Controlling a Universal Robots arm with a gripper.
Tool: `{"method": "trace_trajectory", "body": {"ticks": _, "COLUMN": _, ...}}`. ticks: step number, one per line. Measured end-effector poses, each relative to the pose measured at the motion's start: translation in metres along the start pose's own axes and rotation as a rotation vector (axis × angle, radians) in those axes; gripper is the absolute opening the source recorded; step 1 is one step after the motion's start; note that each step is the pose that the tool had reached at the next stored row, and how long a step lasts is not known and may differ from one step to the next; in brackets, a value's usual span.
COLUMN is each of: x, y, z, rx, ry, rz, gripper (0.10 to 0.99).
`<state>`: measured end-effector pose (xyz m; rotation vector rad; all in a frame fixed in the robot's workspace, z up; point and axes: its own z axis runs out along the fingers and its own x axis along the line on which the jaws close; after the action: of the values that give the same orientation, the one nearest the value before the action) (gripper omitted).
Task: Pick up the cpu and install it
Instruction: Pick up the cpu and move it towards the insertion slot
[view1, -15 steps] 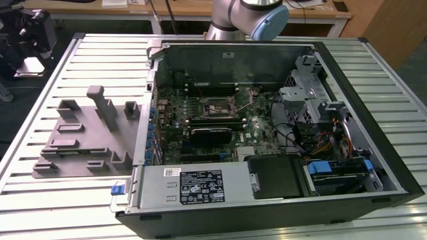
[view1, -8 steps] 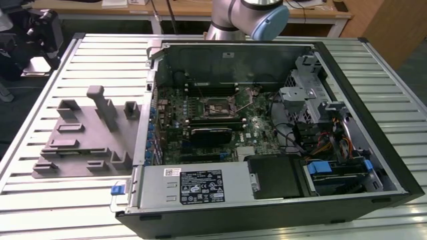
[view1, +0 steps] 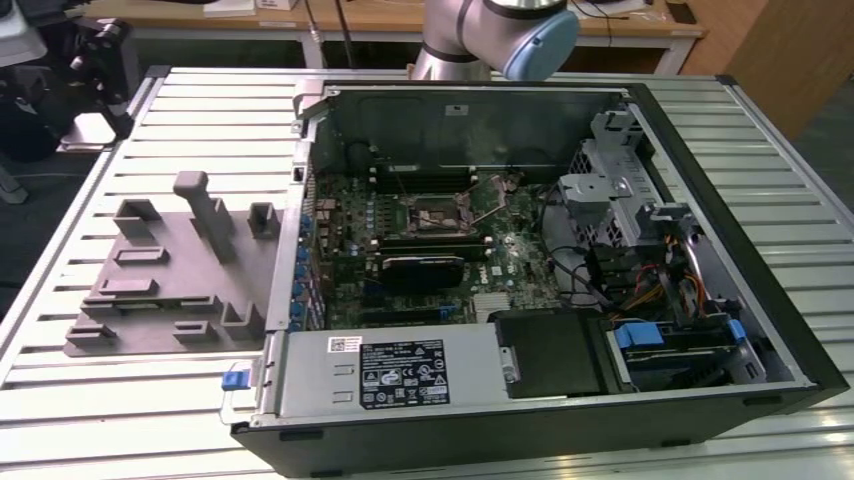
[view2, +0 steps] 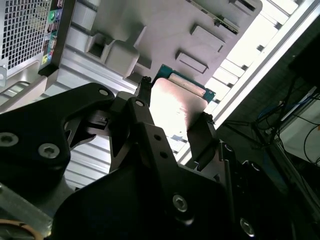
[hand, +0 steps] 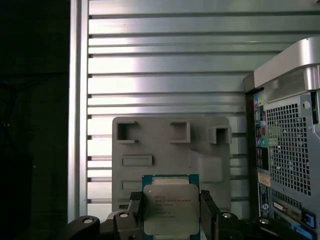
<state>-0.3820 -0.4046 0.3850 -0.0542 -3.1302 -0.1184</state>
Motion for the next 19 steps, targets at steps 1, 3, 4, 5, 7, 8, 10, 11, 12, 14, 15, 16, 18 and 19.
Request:
{"method": "trace_trajectory", "body": {"ticks": 1, "x": -0.0015, "y": 0.0002, "z": 0.0000, "rx": 0.000, "ry": 0.0000, "rz": 0.000, "gripper": 0.541}}
{"method": "trace_trajectory", "body": {"ticks": 3, "x": -0.0043, "y": 0.0005, "z": 0.0000, "rx": 0.000, "ry": 0.0000, "rz": 0.000, "gripper": 0.541}}
{"method": "trace_trajectory", "body": {"ticks": 4, "x": -0.0057, "y": 0.0007, "z": 0.0000, "rx": 0.000, "ry": 0.0001, "rz": 0.000, "gripper": 0.541}}
{"method": "trace_trajectory", "body": {"ticks": 5, "x": -0.0071, "y": 0.0009, "z": 0.0000, "rx": 0.000, "ry": 0.0000, "rz": 0.000, "gripper": 0.541}}
{"method": "trace_trajectory", "body": {"ticks": 7, "x": -0.0099, "y": 0.0013, "z": 0.0000, "rx": 0.000, "ry": 0.0001, "rz": 0.000, "gripper": 0.541}}
{"method": "trace_trajectory", "body": {"ticks": 8, "x": -0.0113, "y": 0.0014, "z": -0.0001, "rx": 0.000, "ry": 0.0001, "rz": 0.000, "gripper": 0.541}}
{"method": "trace_trajectory", "body": {"ticks": 10, "x": -0.0143, "y": 0.0018, "z": -0.0001, "rx": 0.000, "ry": 0.0001, "rz": 0.000, "gripper": 0.541}}
{"method": "trace_trajectory", "body": {"ticks": 11, "x": -0.0157, "y": 0.0020, "z": -0.0001, "rx": 0.000, "ry": 0.0001, "rz": 0.000, "gripper": 0.541}}
{"method": "trace_trajectory", "body": {"ticks": 12, "x": -0.0170, "y": 0.0022, "z": 0.0000, "rx": 0.000, "ry": 0.0000, "rz": 0.000, "gripper": 0.541}}
{"method": "trace_trajectory", "body": {"ticks": 14, "x": -0.0197, "y": 0.0025, "z": 0.0000, "rx": 0.000, "ry": 0.0000, "rz": 0.000, "gripper": 0.541}}
{"method": "trace_trajectory", "body": {"ticks": 15, "x": -0.0209, "y": 0.0027, "z": 0.0000, "rx": 0.000, "ry": 0.0000, "rz": 0.000, "gripper": 0.541}}
{"method": "trace_trajectory", "body": {"ticks": 16, "x": -0.0222, "y": 0.0028, "z": -0.0001, "rx": 0.000, "ry": 0.0001, "rz": 0.000, "gripper": 0.541}}
{"method": "trace_trajectory", "body": {"ticks": 18, "x": -0.0249, "y": 0.0032, "z": -0.0001, "rx": 0.000, "ry": 0.0001, "rz": 0.000, "gripper": 0.541}}
{"method": "trace_trajectory", "body": {"ticks": 19, "x": -0.0261, "y": 0.0034, "z": 0.0000, "rx": 0.000, "ry": 0.0000, "rz": 0.000, "gripper": 0.541}}
